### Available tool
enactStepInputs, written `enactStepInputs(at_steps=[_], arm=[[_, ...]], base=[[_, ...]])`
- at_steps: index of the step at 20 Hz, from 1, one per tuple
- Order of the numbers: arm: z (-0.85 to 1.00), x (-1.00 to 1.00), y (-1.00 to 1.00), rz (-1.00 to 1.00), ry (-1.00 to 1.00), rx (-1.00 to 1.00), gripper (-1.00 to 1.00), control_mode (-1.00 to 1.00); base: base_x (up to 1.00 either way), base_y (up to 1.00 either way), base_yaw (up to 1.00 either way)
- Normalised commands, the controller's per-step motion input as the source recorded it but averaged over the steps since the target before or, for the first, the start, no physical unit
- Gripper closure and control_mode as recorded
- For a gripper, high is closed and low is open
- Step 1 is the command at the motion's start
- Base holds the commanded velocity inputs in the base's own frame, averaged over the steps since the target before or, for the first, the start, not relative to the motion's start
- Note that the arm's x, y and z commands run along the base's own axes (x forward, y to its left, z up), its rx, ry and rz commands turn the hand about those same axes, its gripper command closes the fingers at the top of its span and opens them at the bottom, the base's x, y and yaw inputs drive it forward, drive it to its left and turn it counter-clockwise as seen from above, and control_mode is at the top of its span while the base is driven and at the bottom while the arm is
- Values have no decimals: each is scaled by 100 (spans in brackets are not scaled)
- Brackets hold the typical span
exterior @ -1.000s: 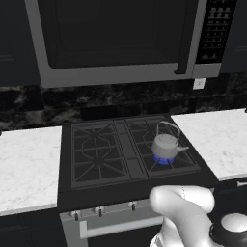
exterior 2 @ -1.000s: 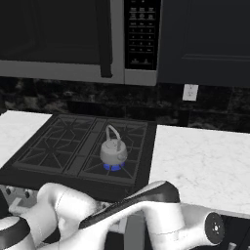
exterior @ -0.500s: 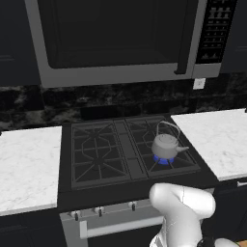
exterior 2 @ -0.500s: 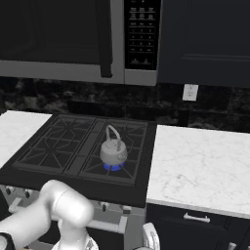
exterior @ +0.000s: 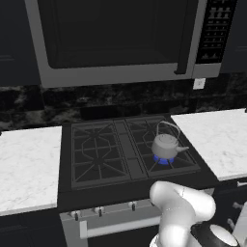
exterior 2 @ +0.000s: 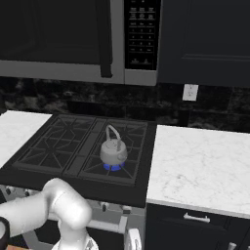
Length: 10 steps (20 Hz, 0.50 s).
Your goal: Turn off the front right burner of the stove.
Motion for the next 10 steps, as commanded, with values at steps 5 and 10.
enactStepInputs(at_steps=[5, 10], arm=[[-10, 52, 22, -9, -7, 0, -100, -100], [-18, 30, 11, -3, -12, 0, -100, -100]], base=[[0, 0, 0], [0, 0, 0]])
